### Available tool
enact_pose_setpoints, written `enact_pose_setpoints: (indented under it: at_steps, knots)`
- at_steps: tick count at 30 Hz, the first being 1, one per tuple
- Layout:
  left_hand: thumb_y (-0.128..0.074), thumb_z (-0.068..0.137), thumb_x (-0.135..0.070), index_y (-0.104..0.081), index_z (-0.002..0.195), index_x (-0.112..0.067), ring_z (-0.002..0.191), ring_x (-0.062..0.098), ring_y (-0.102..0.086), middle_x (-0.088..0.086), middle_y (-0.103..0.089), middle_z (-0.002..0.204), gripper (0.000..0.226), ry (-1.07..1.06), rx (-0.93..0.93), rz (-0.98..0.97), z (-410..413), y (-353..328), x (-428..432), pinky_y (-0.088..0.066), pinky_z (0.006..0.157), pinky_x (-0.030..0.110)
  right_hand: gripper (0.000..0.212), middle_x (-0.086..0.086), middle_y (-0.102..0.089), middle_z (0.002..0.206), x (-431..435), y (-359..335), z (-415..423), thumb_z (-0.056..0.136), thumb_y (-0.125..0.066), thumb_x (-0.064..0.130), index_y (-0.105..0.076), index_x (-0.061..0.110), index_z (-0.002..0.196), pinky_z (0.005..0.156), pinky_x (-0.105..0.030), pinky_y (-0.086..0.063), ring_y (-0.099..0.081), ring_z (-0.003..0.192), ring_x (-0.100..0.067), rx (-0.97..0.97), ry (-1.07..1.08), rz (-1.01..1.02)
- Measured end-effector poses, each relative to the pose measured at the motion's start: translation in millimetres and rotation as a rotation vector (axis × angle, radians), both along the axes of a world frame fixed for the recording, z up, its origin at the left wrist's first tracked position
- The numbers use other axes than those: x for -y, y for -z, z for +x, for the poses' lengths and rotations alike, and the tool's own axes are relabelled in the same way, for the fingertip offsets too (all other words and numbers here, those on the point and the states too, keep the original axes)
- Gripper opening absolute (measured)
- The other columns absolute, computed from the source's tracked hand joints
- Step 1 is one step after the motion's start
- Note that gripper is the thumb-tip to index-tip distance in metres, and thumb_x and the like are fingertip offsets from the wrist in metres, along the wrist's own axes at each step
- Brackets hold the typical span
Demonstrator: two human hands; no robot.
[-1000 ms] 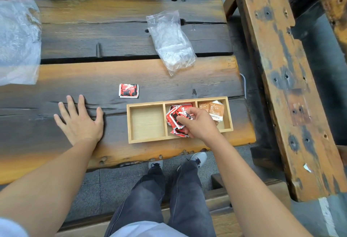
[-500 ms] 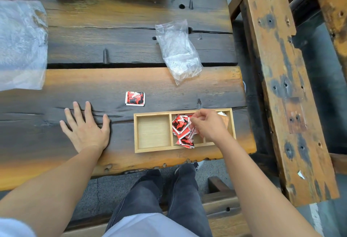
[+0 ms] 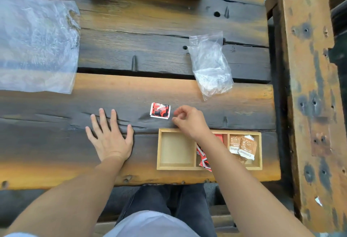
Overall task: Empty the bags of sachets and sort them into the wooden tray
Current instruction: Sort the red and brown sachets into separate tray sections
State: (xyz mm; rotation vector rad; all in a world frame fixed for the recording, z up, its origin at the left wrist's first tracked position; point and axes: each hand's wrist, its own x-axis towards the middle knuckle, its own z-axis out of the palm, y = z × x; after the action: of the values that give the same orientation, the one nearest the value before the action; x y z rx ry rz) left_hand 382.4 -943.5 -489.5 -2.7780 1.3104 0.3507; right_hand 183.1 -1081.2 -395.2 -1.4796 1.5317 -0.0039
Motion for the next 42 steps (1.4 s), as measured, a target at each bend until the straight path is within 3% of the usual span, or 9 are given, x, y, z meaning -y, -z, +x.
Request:
enact_pose_setpoints:
  at_steps: [2, 7, 12, 23, 28, 32, 35, 39, 42]
  knots:
    - [-0.026, 0.092, -0.059, -0.023, 0.156, -0.022, 0.152, 0.037, -0.008, 0.011, -0.014, 0.166, 0.074, 0.000, -0.001, 0.012, 0.1, -0.5, -0.3, -0.009, 0.119, 0.059, 0.019, 0.000, -0.067, 0.077, 4.9, 6.7, 13.3, 0.085, -0.066, 0.011, -0.070, 0.012, 0.104, 0.067, -0.015, -0.042, -0.060, 0.077, -0.014, -0.018, -0.066, -0.035]
    - [-0.027, 0.092, -0.059, -0.025, 0.156, -0.021, 0.152, 0.037, -0.008, 0.011, -0.014, 0.166, 0.074, 0.002, -0.006, 0.028, 0.7, -1.2, 1.0, -0.010, 0.119, 0.059, 0.039, -0.006, -0.057, 0.110, 15.2, 24.9, 34.7, 0.081, -0.072, 0.018, -0.067, 0.022, 0.119, 0.095, -0.034, -0.047, -0.058, 0.104, -0.025, -0.108, -0.189, -0.101]
    - [-0.028, 0.092, -0.058, -0.026, 0.155, -0.021, 0.152, 0.038, -0.009, 0.012, -0.014, 0.166, 0.074, 0.004, -0.005, 0.040, 2.0, 0.0, 0.8, -0.010, 0.118, 0.060, 0.039, -0.003, -0.044, 0.118, 13.7, 34.3, 45.9, 0.085, -0.067, 0.018, -0.058, 0.028, 0.122, 0.091, -0.039, -0.049, -0.053, 0.110, -0.028, -0.208, -0.232, -0.132]
    - [-0.025, 0.092, -0.059, -0.025, 0.156, -0.021, 0.152, 0.038, -0.008, 0.011, -0.014, 0.166, 0.075, -0.002, -0.013, 0.047, 2.2, -1.4, 1.0, -0.009, 0.119, 0.060, 0.007, -0.012, -0.063, 0.100, 17.9, 32.9, 41.8, 0.088, -0.064, 0.017, -0.058, 0.014, 0.092, 0.078, -0.039, -0.046, -0.056, 0.095, -0.033, -0.176, -0.277, -0.108]
    - [-0.023, 0.092, -0.060, -0.023, 0.156, -0.022, 0.152, 0.037, -0.006, 0.011, -0.012, 0.166, 0.075, -0.003, -0.019, 0.056, 1.1, -3.8, 1.2, -0.009, 0.119, 0.060, 0.010, -0.005, -0.061, 0.083, 12.7, 17.3, 23.0, 0.089, -0.065, 0.021, -0.064, 0.010, 0.091, 0.065, -0.029, -0.033, -0.052, 0.080, -0.024, -0.081, -0.149, -0.088]
    - [-0.021, 0.092, -0.061, -0.020, 0.157, -0.023, 0.153, 0.036, -0.003, 0.011, -0.010, 0.166, 0.076, -0.003, -0.023, 0.061, 1.4, -4.3, 0.3, -0.007, 0.120, 0.059, 0.015, -0.004, -0.063, 0.078, 5.6, 6.5, 10.2, 0.087, -0.069, 0.023, -0.066, 0.008, 0.088, 0.057, -0.029, -0.030, -0.052, 0.073, -0.020, -0.034, -0.079, -0.086]
    - [-0.024, 0.093, -0.061, -0.018, 0.157, -0.023, 0.153, 0.036, -0.002, 0.010, -0.009, 0.166, 0.075, -0.005, -0.025, 0.056, 0.9, -3.2, 0.1, -0.007, 0.120, 0.059, 0.016, -0.001, -0.059, 0.071, -4.4, 2.2, 0.4, 0.090, -0.067, 0.026, -0.065, 0.011, 0.085, 0.051, -0.015, -0.031, -0.048, 0.062, -0.012, 0.007, -0.010, -0.094]
    - [-0.030, 0.094, -0.059, -0.019, 0.157, -0.023, 0.153, 0.036, -0.003, 0.010, -0.009, 0.166, 0.074, -0.004, -0.024, 0.040, 0.8, -1.4, -1.2, -0.006, 0.120, 0.059, 0.019, 0.004, -0.052, 0.064, -23.1, -3.3, -17.8, 0.092, -0.063, 0.028, -0.061, 0.012, 0.082, 0.051, -0.019, -0.031, -0.043, 0.058, -0.008, 0.007, 0.042, -0.108]
    - [-0.032, 0.094, -0.060, -0.020, 0.157, -0.024, 0.153, 0.035, -0.002, 0.009, -0.008, 0.167, 0.074, -0.005, -0.037, 0.026, 1.0, -1.9, -1.6, -0.004, 0.121, 0.059, 0.020, 0.003, -0.053, 0.063, -40.8, -8.9, -37.0, 0.090, -0.064, 0.030, -0.062, 0.012, 0.081, 0.056, -0.032, -0.043, -0.048, 0.058, -0.014, -0.014, 0.086, -0.104]
